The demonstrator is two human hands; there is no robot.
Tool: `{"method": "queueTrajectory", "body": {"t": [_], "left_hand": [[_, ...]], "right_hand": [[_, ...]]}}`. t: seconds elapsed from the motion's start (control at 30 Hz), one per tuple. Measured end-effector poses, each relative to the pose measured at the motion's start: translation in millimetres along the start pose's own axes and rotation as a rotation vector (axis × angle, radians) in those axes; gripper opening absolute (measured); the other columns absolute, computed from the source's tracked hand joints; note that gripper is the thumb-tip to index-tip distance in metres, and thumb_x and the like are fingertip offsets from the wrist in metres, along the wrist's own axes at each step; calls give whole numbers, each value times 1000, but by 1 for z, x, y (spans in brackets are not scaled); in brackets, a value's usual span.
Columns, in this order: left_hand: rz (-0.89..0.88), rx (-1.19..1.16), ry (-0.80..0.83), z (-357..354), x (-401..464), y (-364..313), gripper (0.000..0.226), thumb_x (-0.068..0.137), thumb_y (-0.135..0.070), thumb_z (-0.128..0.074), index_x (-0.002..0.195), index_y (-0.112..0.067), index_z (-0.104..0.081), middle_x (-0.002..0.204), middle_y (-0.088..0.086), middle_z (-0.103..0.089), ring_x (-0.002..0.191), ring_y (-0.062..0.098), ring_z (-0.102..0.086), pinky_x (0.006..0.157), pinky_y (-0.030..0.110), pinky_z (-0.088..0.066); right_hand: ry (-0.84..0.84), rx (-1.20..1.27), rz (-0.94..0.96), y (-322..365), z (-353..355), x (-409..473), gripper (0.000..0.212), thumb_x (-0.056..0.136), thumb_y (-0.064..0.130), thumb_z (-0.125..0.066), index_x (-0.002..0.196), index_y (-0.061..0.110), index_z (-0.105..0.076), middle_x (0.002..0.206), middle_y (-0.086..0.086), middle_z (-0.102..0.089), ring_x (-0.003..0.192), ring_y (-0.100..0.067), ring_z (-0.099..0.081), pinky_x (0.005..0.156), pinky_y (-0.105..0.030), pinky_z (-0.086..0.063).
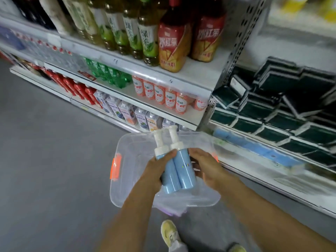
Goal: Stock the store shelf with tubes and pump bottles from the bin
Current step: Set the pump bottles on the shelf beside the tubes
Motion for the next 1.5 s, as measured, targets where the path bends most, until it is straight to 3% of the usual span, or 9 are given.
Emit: {"method": "queueTrajectory", "body": {"t": [0.17,0.33,0.53,0.9,1.03,1.17,1.27,1.37,1.5], "left_hand": [[-23,26,44,-52,-32,-6,67,62,-39,-86,117,-8,-64,106,17,-72,100,36,-68,91,52,-53],[-30,7,95,-129,-67,2,83,53,-43,-91,122,-7,-62,110,20,-70,103,37,-67,92,53,-52],[-22,19,195,-241,-113,30,51,71,-32,-78,113,-6,-66,97,17,-73,85,30,-71,76,41,-58],[6,226,389,-431,-182,100,61,70,-35,-78,122,-7,-64,109,18,-71,102,34,-68,87,47,-55],[-9,277,440,-493,-209,126,35,78,-29,-77,104,-8,-68,88,13,-75,72,26,-72,67,37,-59],[23,343,519,-551,-232,152,24,79,-30,-77,91,-11,-69,76,11,-74,67,24,-70,73,38,-56],[26,384,590,-591,-249,169,30,75,-29,-79,96,-10,-69,82,12,-75,76,27,-70,77,42,-57],[20,436,670,-625,-262,184,52,63,-32,-82,107,-8,-69,98,16,-74,89,30,-70,86,46,-56],[5,482,743,-663,-270,195,39,78,-28,-77,111,-9,-68,95,14,-75,75,25,-73,63,36,-60]], "right_hand": [[-15,5,57,22,44,-42,13,96,20,-55,104,14,-64,85,-3,-68,72,-17,-62,70,-30,-49],[-46,39,121,40,105,-93,18,95,21,-57,107,13,-69,88,-4,-67,74,-16,-59,68,-28,-47],[-86,4,251,61,202,-167,15,96,22,-56,105,16,-66,82,0,-65,67,-11,-59,62,-24,-47],[-252,-75,432,59,373,-299,21,94,24,-60,112,15,-65,100,-1,-69,84,-13,-63,77,-31,-49],[-338,-88,486,57,432,-344,24,92,25,-64,113,15,-64,105,-3,-71,86,-13,-66,74,-29,-51],[-449,-40,504,48,486,-382,26,90,28,-67,113,19,-63,108,-3,-70,94,-18,-68,77,-36,-56],[-542,-14,525,44,519,-413,27,88,28,-68,113,18,-63,105,-4,-71,88,-16,-69,78,-37,-57],[-611,-13,573,45,542,-442,27,85,23,-72,109,12,-66,100,-6,-71,79,-12,-68,61,-24,-54],[-690,20,607,47,568,-466,27,80,18,-77,104,7,-70,95,-9,-73,77,-14,-69,57,-20,-52]]}}
Point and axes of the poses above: each hand's wrist, its own x-axis towards the middle knuckle, its own z-axis out of the back of the hand, y = z × x, the point moved 6 cm from there along x, towards the middle knuckle
